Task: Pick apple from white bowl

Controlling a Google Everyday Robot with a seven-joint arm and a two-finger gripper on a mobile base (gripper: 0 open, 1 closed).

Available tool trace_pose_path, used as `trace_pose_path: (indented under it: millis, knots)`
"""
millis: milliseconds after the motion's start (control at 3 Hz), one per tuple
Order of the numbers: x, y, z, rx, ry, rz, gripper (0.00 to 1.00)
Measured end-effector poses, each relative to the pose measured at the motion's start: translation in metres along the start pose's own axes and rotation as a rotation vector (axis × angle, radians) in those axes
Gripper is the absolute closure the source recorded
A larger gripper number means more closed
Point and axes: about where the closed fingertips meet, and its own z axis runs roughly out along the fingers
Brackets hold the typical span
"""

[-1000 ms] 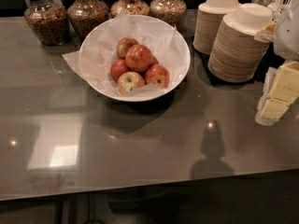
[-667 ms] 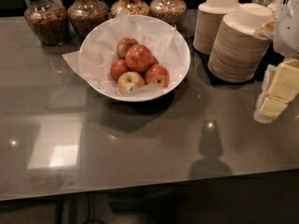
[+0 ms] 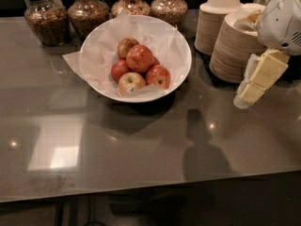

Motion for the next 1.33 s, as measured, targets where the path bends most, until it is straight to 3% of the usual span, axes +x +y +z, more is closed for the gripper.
trace_pose_path:
  millis: [333, 667, 1000, 1333]
  knots:
    - [-0.034, -0.002, 0.032, -0.062, -0.089, -0.077, 0.0]
    - [-0.034, -0.002, 0.032, -0.062, -0.089, -0.077, 0.0]
    - [-0.05, -0.007, 0.056, -0.075, -0.158, -0.075, 0.0]
    - [-0.086, -0.015, 0.081, -0.086, -0.243, -0.118, 0.0]
